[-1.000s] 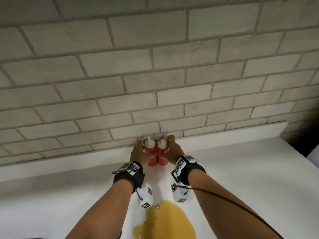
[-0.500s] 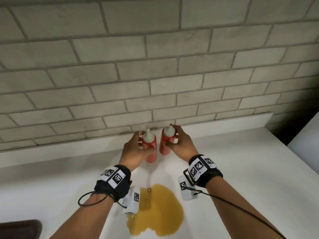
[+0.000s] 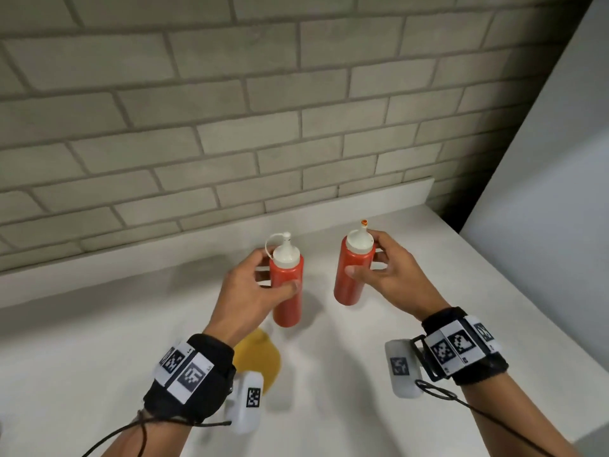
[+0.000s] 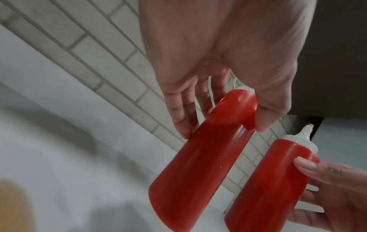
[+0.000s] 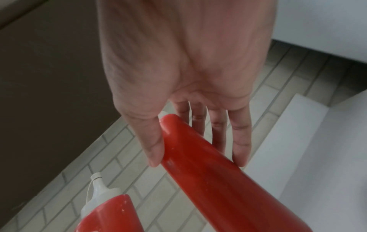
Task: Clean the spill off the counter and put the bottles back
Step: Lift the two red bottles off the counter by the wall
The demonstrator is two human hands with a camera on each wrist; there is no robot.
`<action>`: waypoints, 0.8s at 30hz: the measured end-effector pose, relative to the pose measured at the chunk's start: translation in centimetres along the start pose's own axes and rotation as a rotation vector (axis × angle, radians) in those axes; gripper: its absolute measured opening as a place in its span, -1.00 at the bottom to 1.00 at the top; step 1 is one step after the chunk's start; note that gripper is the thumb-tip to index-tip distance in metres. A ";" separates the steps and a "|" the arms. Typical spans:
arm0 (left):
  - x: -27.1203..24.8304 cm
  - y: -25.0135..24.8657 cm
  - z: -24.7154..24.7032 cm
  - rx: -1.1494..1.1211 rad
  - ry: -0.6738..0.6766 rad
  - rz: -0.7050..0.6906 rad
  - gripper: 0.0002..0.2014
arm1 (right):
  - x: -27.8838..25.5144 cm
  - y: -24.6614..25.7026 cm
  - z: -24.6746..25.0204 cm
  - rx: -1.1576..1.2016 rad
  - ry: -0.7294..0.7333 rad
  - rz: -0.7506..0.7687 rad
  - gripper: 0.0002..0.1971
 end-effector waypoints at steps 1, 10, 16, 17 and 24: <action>-0.2 -0.3 -1.5 -0.006 0.007 0.003 -0.49 | -0.3 -0.6 1.4 -0.010 -0.006 -0.010 -0.44; 1.0 -3.6 -16.2 -0.042 -0.012 0.042 -0.49 | 1.6 -6.7 13.9 -0.097 -0.027 -0.051 -0.40; 5.0 -5.1 -23.9 -0.055 -0.065 0.042 -0.45 | 6.4 -10.5 19.3 -0.050 -0.032 -0.081 -0.39; 5.9 -5.3 -24.9 -0.052 -0.073 0.037 -0.45 | 7.4 -10.9 19.8 -0.048 -0.022 -0.082 -0.39; 13.5 -6.4 -29.4 0.046 -0.118 0.035 -0.50 | 15.4 -12.4 20.8 -0.039 0.028 -0.063 -0.41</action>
Point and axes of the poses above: each hand's wrist, its own x-axis towards the middle knuckle, its own z-axis out of the back of the hand, y = z × x, the point moved 1 cm from there along x, towards the middle knuckle, and after that the axes turned 7 degrees about -y, right-handed, at the moved point
